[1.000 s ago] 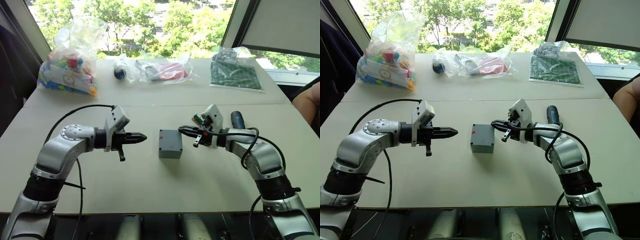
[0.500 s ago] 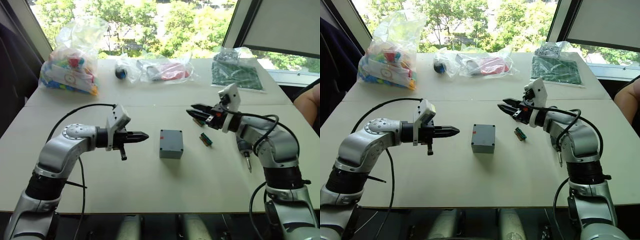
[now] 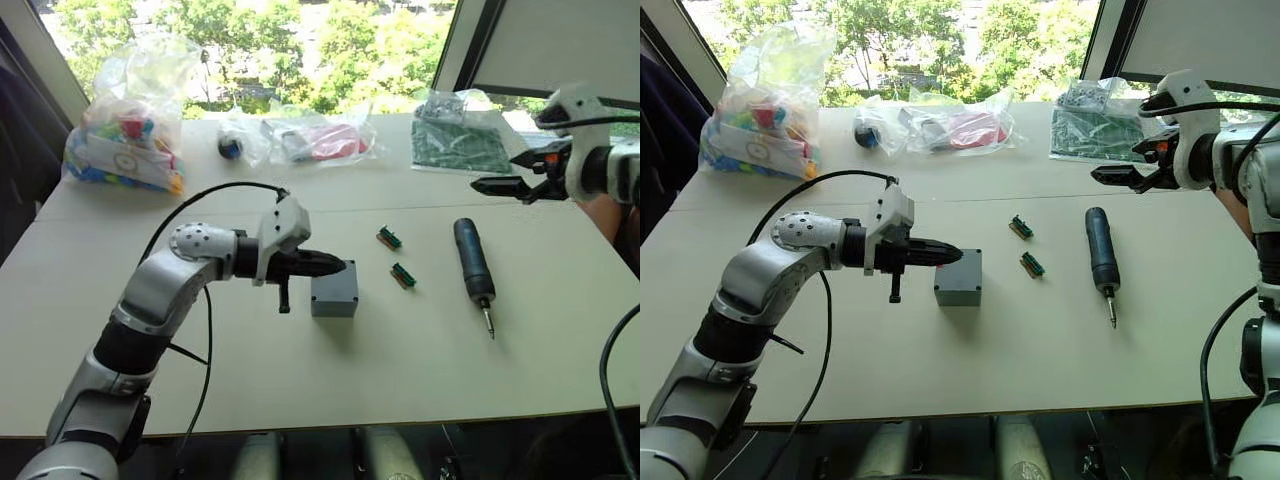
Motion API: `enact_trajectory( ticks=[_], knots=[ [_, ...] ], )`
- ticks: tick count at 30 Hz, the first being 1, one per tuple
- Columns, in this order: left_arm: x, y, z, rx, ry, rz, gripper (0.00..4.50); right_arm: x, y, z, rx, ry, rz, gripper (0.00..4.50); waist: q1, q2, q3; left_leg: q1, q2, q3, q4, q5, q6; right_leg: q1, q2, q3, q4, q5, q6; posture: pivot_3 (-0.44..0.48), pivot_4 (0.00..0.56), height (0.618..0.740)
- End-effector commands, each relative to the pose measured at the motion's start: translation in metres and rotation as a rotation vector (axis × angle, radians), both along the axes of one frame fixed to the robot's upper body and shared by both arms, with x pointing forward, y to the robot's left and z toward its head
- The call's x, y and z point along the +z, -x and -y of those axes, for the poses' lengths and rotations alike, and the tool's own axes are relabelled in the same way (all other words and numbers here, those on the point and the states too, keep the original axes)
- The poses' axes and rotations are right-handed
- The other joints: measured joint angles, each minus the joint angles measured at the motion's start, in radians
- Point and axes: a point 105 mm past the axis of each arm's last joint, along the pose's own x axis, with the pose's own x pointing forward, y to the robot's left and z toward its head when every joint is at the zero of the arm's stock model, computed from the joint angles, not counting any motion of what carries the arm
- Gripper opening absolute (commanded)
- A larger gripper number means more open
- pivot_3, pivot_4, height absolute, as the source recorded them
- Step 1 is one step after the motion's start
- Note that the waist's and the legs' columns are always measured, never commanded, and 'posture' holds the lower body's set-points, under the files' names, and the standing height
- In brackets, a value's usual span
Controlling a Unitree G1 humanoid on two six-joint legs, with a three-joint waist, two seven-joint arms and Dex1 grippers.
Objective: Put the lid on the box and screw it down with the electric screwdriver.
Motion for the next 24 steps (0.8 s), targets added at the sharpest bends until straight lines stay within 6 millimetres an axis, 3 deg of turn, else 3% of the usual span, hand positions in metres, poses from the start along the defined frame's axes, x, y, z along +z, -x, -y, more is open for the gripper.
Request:
enact_trajectory(
  ticks=[1,3,5,11,18,24],
  knots=[
    [0.009,0.010,0.008,-0.042,0.012,0.078,0.00,-0.028,0.014,0.020,-0.111,-0.024,-0.184,4.46,0.001,0.000,0.000,-0.001,0.000,0.000,0.000,0.000,0.000,0.000,0.000,0.000,0.000,0.000,0.000,0.000,0.150,0.740],
    [0.004,0.016,0.011,-0.061,0.021,0.069,0.00,-0.056,0.025,0.033,-0.194,-0.069,-0.331,4.46,0.005,0.000,0.000,-0.001,-0.001,0.000,0.001,0.000,0.000,0.000,-0.001,0.000,-0.001,0.000,0.000,0.000,0.150,0.740],
    [-0.001,0.020,0.013,-0.063,0.020,0.060,0.00,-0.068,0.030,0.035,-0.215,-0.114,-0.409,4.46,0.008,0.000,0.000,-0.001,-0.002,0.001,0.001,0.000,0.000,0.000,-0.003,0.000,-0.001,0.000,0.000,0.000,0.150,0.740],
    [-0.009,0.026,0.015,-0.056,0.019,0.046,0.00,-0.075,0.028,0.029,-0.211,-0.141,-0.461,4.46,-0.001,0.001,0.001,0.000,-0.002,0.002,0.002,0.000,0.000,0.000,-0.003,0.000,0.000,0.000,0.000,0.000,0.150,0.740],
    [-0.016,0.024,0.011,0.022,0.037,0.024,0.00,-0.097,0.011,0.014,-0.201,-0.167,-0.541,4.46,-0.002,0.001,0.000,0.000,-0.001,0.000,0.002,0.000,0.000,0.000,0.000,0.001,0.001,0.000,0.000,0.000,0.150,0.740],
    [-0.020,0.025,0.014,0.046,0.045,0.011,0.00,-0.123,0.010,0.014,-0.190,-0.113,-0.622,4.46,0.007,0.001,0.000,-0.001,-0.002,0.000,0.003,0.000,0.000,0.000,-0.002,0.001,0.000,0.000,0.001,0.000,0.150,0.740]
  ],
)
